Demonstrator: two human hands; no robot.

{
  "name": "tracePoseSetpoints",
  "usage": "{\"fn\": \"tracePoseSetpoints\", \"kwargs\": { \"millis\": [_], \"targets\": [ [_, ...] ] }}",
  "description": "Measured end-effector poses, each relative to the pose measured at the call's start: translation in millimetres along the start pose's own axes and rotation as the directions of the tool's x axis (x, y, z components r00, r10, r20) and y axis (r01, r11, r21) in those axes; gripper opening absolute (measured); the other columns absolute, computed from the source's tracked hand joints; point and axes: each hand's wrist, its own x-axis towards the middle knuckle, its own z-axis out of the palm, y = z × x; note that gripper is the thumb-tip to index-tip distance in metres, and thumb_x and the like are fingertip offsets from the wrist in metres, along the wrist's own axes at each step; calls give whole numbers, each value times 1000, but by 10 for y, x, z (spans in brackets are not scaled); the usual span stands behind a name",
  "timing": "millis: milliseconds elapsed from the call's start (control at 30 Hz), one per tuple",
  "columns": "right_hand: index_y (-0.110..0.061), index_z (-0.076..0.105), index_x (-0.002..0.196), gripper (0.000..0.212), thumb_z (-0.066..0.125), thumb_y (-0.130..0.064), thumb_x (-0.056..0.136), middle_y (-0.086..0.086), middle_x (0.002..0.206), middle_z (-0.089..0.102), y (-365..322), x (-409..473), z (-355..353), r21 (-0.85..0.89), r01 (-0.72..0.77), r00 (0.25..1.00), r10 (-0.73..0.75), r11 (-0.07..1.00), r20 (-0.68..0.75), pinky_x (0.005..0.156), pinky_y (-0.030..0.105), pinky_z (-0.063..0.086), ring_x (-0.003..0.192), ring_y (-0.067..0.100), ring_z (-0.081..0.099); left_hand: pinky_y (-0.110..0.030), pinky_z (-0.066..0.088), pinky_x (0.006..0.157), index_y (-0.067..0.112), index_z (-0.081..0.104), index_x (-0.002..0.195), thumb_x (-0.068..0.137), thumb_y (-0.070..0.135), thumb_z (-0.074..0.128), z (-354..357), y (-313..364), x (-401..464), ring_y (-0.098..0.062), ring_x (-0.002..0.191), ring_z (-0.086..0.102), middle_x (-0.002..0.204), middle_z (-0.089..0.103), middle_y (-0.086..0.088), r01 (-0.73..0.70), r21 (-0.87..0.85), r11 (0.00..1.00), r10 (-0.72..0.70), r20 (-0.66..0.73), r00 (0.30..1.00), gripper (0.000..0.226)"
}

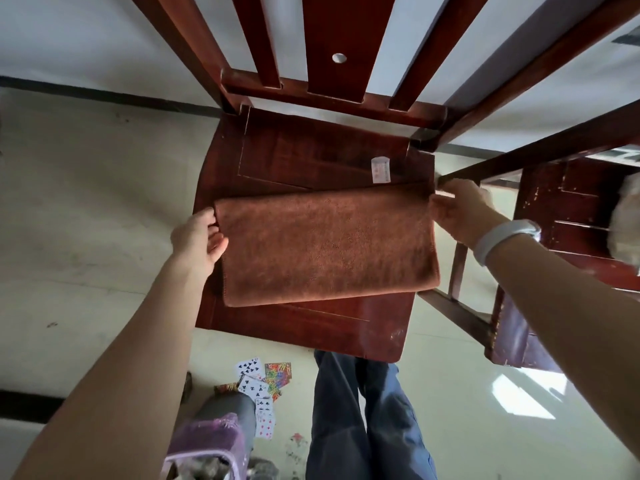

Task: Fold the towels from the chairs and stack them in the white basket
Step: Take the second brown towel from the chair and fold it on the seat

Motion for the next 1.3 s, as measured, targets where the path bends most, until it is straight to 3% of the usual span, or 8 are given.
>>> {"fn": "tracePoseSetpoints", "kwargs": {
  "millis": [267,433,567,833,933,1067,1200,1300],
  "targets": [
    [-12,56,120,32,49,-23,91,3,102,56,634,-81,-269,-623,354,907,-419,698,46,86,32,43,93,18,51,-31,40,90,1,54,118,88,19,57,-211,-646,-109,-34,106,57,118,58,-23,-361,587,725,452,-9,892,36],
    [-14,52,127,38,52,-25,91,11,109,61,866,-49,-342,-669,321,922,-381,670,61,89,38,47,99,27,58,-51,38,97,10,42,133,85,30,49,-208,-986,-270,-41,122,42,135,44,-22,-568,821,64,756,332,565,52],
    [-6,62,109,29,55,-25,89,15,104,65,810,-26,-332,-714,278,930,-366,643,33,77,32,45,99,31,59,-66,23,102,28,29,140,83,50,43,28,-1221,-348,-42,138,22,152,25,-14,-622,754,-214,569,613,548,63],
    [-13,60,90,15,64,-26,83,6,89,62,575,-596,-187,-582,423,897,-411,695,161,64,26,47,82,21,59,-69,22,100,23,47,132,81,40,55,58,-1208,-336,-40,137,25,147,35,-14,-679,732,-61,560,588,584,55],
    [-19,55,72,17,69,-23,79,0,73,57,551,-994,99,-545,524,851,-413,655,323,64,29,47,70,16,55,-51,40,102,8,64,110,84,25,53,-63,-1083,-418,-28,123,48,125,59,-14,-767,565,303,677,439,591,33],
    [-25,50,69,23,72,-26,76,0,74,57,787,-1344,701,-573,586,803,-319,573,503,65,33,49,67,21,56,-27,41,96,12,61,107,94,19,46,-301,-923,-586,-17,108,58,113,63,-8,-321,59,945,296,260,919,20],
    [-11,60,96,13,62,-18,85,1,78,59,1111,-1563,1238,-565,649,714,-153,510,683,80,33,52,79,23,60,-36,38,98,13,51,113,98,37,28,-502,-955,-626,-15,100,57,108,59,-2,163,-373,913,9,419,908,37],
    [-7,59,111,25,46,-15,92,12,106,65,1196,-1494,1342,-622,773,634,-158,122,757,89,33,46,100,28,60,-37,43,93,12,47,119,96,37,38,-503,-1052,-614,-19,101,58,104,60,-3,129,-425,896,27,343,939,36]
  ]
}}
